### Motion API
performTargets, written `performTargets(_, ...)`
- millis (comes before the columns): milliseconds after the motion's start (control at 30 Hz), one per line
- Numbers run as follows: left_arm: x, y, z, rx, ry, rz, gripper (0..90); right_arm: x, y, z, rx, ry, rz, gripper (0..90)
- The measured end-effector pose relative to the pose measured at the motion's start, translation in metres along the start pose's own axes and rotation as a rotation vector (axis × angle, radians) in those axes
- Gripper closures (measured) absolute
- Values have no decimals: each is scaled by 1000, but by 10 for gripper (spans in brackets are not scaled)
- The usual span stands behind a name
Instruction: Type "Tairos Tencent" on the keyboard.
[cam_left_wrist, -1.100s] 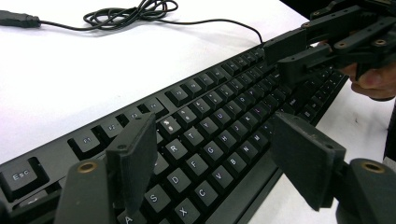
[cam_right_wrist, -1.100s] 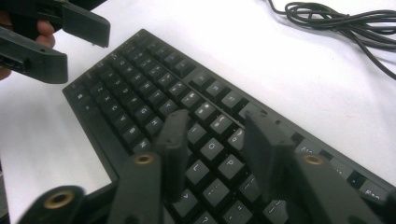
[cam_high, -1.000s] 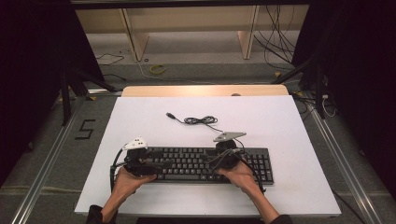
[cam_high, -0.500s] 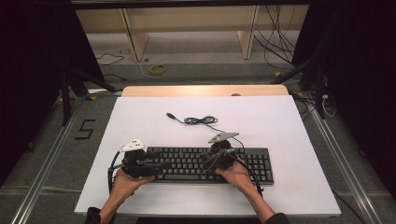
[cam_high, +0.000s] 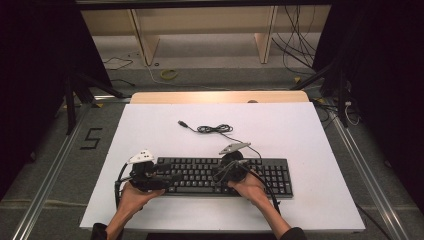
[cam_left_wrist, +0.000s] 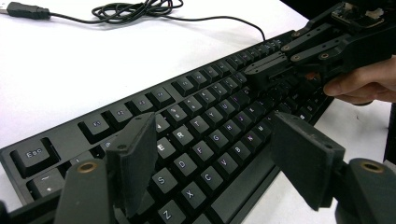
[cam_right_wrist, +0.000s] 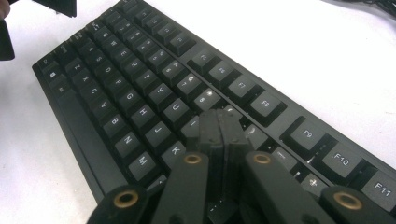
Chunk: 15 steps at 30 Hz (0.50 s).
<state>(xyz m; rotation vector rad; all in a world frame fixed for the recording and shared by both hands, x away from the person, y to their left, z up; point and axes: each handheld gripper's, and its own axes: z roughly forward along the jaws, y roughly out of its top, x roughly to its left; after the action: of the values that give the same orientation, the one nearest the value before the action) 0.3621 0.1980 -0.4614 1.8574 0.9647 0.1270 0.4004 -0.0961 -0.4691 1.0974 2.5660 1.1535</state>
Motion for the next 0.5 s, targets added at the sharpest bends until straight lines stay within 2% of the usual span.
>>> performTargets(500,1,0,0,-1,1,-5,315,0,-1,5,16,-5,-7,900)
